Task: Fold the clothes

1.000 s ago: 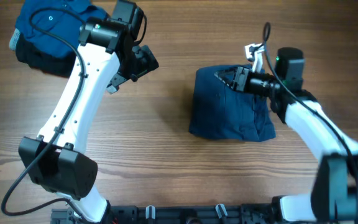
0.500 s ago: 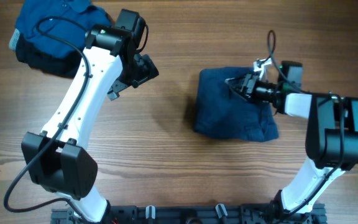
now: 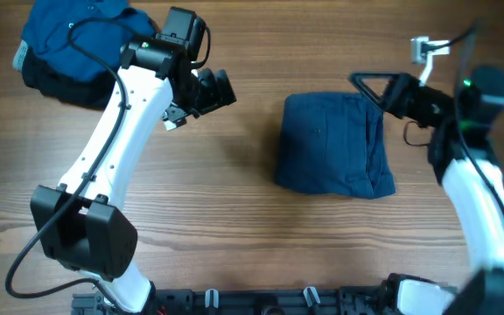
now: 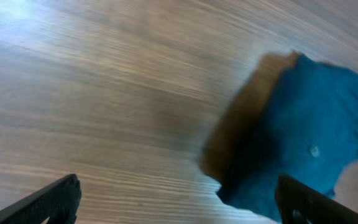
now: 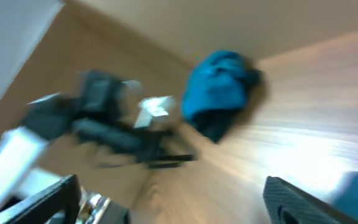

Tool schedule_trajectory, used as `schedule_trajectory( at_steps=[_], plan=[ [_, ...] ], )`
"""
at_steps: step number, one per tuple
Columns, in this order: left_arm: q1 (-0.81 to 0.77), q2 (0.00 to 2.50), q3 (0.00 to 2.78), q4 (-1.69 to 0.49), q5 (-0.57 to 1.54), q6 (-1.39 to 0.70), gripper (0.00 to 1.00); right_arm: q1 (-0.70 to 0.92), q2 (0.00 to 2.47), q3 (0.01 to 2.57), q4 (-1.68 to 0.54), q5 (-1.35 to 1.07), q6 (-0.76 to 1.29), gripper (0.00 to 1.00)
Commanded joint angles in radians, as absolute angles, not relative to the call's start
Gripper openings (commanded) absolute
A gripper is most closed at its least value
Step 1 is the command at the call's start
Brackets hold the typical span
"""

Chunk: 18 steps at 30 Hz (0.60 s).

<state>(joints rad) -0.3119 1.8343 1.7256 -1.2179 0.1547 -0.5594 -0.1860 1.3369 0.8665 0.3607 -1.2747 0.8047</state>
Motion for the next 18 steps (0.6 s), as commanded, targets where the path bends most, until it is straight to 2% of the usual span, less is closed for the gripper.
schedule_trajectory(
  at_steps=[1, 6, 11, 18],
  plan=[
    [-0.346, 1.829, 1.720, -1.205, 0.228, -0.465, 1.00, -0.182, 1.202, 0.867, 0.310, -1.354, 0.880, 0.99],
    [-0.389, 1.829, 1.677, -1.154, 0.236, -0.456, 1.00, -0.182, 1.094, 0.867, 0.171, -1.303, 0.892, 1.00],
    [-0.411, 1.829, 1.600, -1.091, 0.239, -0.488, 1.00, -0.171, 1.071, 0.867, 0.007, -1.150, 0.830, 0.99],
    [-0.369, 1.829, 1.582, -1.063, 0.199, -0.559, 1.00, -0.011, 1.212, 0.865, -0.225, -0.916, 0.644, 1.00]
  ],
)
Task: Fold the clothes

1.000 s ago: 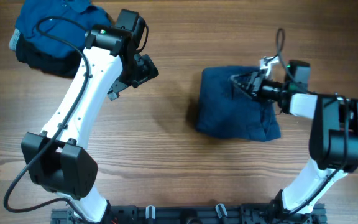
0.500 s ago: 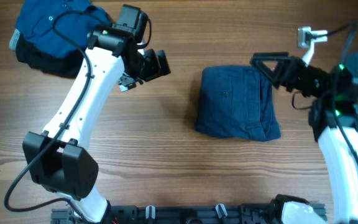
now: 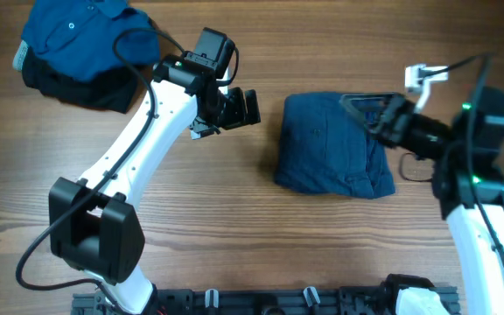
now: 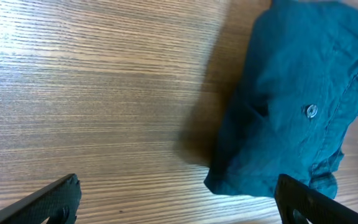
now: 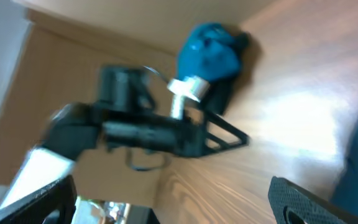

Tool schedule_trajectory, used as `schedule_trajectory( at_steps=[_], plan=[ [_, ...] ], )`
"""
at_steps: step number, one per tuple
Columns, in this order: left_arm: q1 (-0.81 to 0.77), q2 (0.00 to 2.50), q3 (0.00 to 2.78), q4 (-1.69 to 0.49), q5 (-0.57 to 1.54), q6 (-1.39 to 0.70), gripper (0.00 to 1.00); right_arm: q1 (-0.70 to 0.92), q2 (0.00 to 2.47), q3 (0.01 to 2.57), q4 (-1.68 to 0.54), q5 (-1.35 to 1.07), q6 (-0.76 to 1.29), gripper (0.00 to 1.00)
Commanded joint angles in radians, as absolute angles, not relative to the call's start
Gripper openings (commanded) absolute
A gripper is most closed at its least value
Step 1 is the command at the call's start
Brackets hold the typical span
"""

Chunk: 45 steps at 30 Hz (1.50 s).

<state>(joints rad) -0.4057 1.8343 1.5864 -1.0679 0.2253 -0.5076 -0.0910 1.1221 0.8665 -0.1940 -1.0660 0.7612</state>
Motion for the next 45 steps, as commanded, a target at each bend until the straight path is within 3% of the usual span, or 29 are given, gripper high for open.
schedule_trajectory(
  at_steps=[1, 7, 14, 19, 26, 33, 39, 45],
  plan=[
    [-0.353, 1.829, 1.582, -1.065, 0.199, -0.567, 1.00, 0.018, 1.253, 0.865, -0.224, -0.912, 0.620, 0.99],
    [-0.270, 1.829, 1.582, -1.111, 0.201, -0.573, 1.00, 0.134, 1.586, 0.865, -0.116, -0.922, 0.575, 0.99],
    [-0.220, 1.829, 1.582, -1.142, 0.201, -0.561, 1.00, 0.137, 1.969, 0.865, 0.047, -1.024, 0.596, 0.96],
    [-0.220, 1.829, 1.582, -1.142, 0.201, -0.555, 1.00, 0.135, 2.069, 0.865, 0.070, -1.033, 0.577, 0.93],
    [-0.220, 1.829, 1.582, -1.145, 0.207, -0.543, 1.00, 0.135, 1.769, 0.865, 0.010, -1.056, 0.577, 0.93],
    [-0.221, 1.829, 1.582, -1.094, 0.415, -0.394, 1.00, 0.135, 1.285, 0.865, -0.136, -0.993, 0.615, 0.99],
    [-0.249, 1.829, 1.522, -1.004, 0.551, -0.361, 1.00, 0.135, 1.019, 0.880, -0.347, -0.694, 0.554, 1.00],
    [-0.324, 1.829, 1.388, -0.871, 0.557, -0.362, 1.00, 0.135, 1.006, 1.103, -0.818, -0.155, 0.417, 0.99]
  ],
)
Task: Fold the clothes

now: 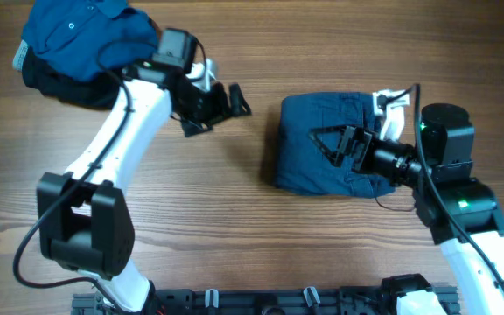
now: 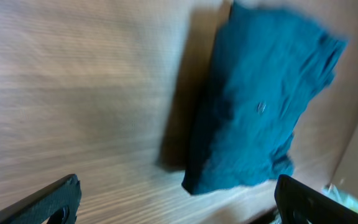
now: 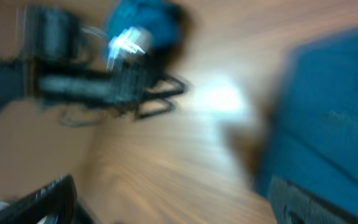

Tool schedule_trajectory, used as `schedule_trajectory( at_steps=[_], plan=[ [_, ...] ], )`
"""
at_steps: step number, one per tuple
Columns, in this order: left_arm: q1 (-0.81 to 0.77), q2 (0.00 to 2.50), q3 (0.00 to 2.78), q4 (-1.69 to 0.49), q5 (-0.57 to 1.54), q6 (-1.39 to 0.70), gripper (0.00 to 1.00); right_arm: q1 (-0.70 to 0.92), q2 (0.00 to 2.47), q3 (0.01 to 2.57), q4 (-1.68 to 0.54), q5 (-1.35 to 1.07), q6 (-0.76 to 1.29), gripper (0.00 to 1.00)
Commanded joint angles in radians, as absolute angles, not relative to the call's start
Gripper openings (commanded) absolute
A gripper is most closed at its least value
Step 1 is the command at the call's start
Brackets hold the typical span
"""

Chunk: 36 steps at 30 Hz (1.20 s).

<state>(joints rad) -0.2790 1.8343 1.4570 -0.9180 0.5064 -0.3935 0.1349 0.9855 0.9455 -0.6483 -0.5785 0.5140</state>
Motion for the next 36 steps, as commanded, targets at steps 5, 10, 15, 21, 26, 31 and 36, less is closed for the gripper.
schedule_trajectory(
  at_steps=[5, 10, 15, 21, 26, 31, 36],
  plan=[
    [-0.392, 1.829, 1.360, -0.794, 0.557, -0.363, 1.00, 0.135, 1.087, 1.312, -1.071, 0.080, 0.421, 1.00],
    [-0.465, 1.834, 1.359, -0.737, 0.554, -0.374, 1.00, 0.135, 1.122, 1.354, -1.139, 0.083, 0.388, 1.00],
    [-0.480, 1.890, 1.359, -0.696, 0.550, -0.393, 1.00, 0.135, 1.140, 1.354, -1.179, 0.083, 0.368, 1.00],
    [-0.481, 1.984, 1.359, -0.665, 0.550, -0.399, 1.00, 0.135, 1.140, 1.354, -1.198, 0.083, 0.366, 1.00],
    [-0.481, 2.046, 1.359, -0.619, 0.577, -0.399, 1.00, 0.135, 1.140, 1.354, -1.199, 0.083, 0.366, 1.00],
    [-0.483, 2.082, 1.359, -0.544, 0.663, -0.400, 1.00, 0.135, 1.140, 1.354, -1.198, 0.083, 0.366, 1.00],
    [-0.507, 2.128, 1.359, -0.526, 0.665, -0.402, 1.00, 0.135, 1.140, 1.354, -1.198, 0.083, 0.366, 1.00]
  ],
)
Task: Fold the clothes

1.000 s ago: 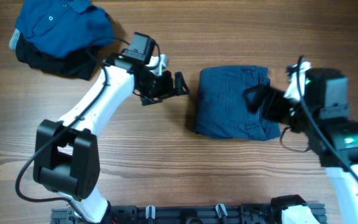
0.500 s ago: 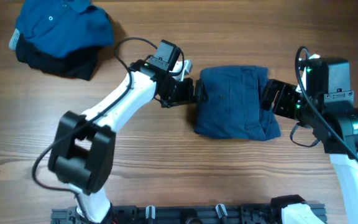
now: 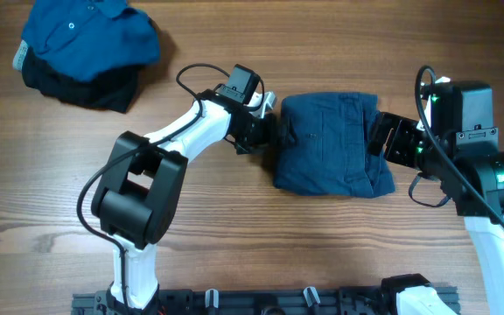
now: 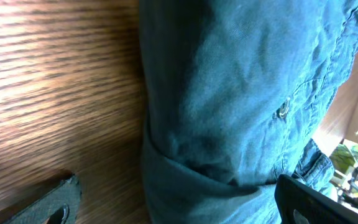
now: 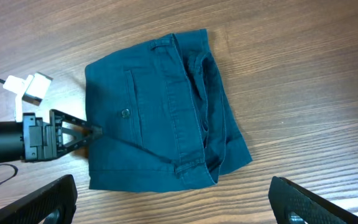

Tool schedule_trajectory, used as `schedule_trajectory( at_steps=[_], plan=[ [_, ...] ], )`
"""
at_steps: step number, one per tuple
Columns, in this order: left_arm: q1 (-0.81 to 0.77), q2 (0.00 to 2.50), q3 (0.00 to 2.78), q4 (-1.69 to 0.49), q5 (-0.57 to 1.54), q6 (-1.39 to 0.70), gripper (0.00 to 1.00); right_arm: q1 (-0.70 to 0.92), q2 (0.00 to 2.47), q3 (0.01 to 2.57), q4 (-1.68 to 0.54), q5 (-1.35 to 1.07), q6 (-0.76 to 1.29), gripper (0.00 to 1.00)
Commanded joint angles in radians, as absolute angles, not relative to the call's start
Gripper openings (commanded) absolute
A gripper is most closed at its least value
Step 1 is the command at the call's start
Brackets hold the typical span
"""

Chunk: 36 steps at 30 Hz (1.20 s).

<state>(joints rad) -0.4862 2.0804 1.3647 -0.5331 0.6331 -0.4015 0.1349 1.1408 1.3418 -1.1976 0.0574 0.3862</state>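
Folded dark blue trousers [image 3: 326, 140] lie at the table's middle, back pocket and button up [image 5: 126, 113]. My left gripper [image 3: 272, 136] sits low at their left edge, open, and the folded edge [image 4: 229, 124] fills the space between its fingers [image 4: 61, 200]. It also shows in the right wrist view as the left gripper [image 5: 87, 132], tips against the cloth. My right gripper [image 3: 392, 140] hangs high over the trousers' right edge, open and holding nothing; its fingertips [image 5: 48, 200] frame the bare wood below the trousers [image 5: 166, 106].
A pile with a blue polo shirt [image 3: 81, 35] on a black garment [image 3: 86, 87] lies at the far left corner. A white tag [image 5: 30, 87] rides on the left wrist. The wooden table [image 3: 234, 236] runs around the trousers.
My left gripper was off to the left of the trousers and now sits at their left edge. My right gripper was low over the trousers' middle and now hangs high at their right side.
First my left gripper hung left of the trousers and my right at their far right corner, both open. Then both were nearer the cloth, the right over it. The trousers kept their shape and place. Now the left straddles their left edge.
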Motion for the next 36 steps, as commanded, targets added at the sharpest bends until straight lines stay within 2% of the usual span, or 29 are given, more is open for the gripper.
schedule_trajectory(
  at_steps=[1, 15, 21, 25, 27, 36],
  plan=[
    [-0.513, 2.138, 1.359, -0.520, 0.666, -0.406, 1.00, 0.135, 1.140, 1.354, -1.197, 0.083, 0.367, 1.00],
    [-0.583, 2.202, 1.359, -0.399, 0.669, -0.479, 0.99, 0.135, 1.171, 1.334, -1.200, 0.082, 0.369, 1.00],
    [-0.583, 2.202, 1.359, -0.399, 0.669, -0.479, 0.56, 0.135, 1.209, 1.334, -1.206, 0.063, 0.369, 1.00],
    [-0.583, 2.202, 1.359, -0.397, 0.660, -0.479, 0.19, 0.135, 1.233, 1.334, -1.207, 0.059, 0.369, 1.00],
    [-0.583, 2.202, 1.359, -0.391, 0.651, -0.479, 0.04, 0.135, 1.242, 1.334, -1.210, 0.060, 0.369, 1.00],
    [-0.567, 2.201, 1.359, -0.324, 0.603, -0.475, 0.04, 0.135, 1.264, 1.334, -1.225, 0.060, 0.369, 1.00]
  ],
)
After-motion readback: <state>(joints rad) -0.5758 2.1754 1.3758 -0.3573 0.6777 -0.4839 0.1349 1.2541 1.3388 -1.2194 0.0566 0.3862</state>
